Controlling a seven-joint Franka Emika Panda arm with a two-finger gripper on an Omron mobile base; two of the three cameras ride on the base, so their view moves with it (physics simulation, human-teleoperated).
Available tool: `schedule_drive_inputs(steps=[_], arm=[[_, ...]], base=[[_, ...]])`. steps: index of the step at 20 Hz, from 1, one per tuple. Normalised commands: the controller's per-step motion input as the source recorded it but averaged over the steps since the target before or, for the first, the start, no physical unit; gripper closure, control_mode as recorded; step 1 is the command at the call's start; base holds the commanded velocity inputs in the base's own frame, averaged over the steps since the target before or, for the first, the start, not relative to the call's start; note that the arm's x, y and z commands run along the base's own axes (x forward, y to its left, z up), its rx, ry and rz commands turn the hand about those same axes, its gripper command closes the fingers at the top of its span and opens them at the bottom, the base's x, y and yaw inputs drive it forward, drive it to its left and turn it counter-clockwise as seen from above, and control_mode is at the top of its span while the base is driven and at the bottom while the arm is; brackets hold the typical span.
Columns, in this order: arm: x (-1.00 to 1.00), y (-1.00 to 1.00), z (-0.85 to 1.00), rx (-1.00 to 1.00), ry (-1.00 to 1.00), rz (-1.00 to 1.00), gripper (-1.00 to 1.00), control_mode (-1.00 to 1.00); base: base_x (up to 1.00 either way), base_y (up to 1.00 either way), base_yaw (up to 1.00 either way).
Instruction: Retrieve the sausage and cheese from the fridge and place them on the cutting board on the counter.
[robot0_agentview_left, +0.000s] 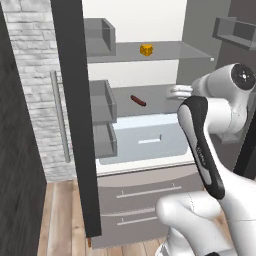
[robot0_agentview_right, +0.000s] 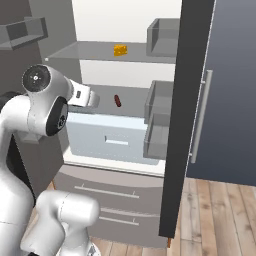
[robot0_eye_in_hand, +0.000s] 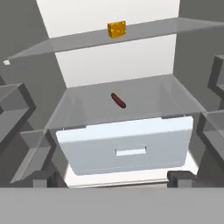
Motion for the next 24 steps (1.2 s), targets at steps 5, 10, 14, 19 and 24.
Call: schedule_drive_inputs(steps=[5, 10, 14, 19, 24], arm=[[-0.14, 0.0, 0.27, -0.09, -0.08, 0.0, -1.0, -1.0], [-0.34, -0.03, 0.06, -0.07, -0.07, 0.0, -1.0, -1.0], [-0.43, -0.08, 0.09, -0.07, -0.1, 0.0, -1.0, -1.0], [-0.07, -0.04, 0.11, -0.07, -0.11, 0.0, -1.0, -1.0], [0.0, -0.02, 0.02, -0.01, -0.01, 0.0, -1.0, 1.0]], base=[[0.0, 0.0, 0.0], [0.0, 0.0, 0.0], [0.0, 0.0, 0.0], [0.0, 0.0, 0.0], [0.14, -0.12, 0.0]])
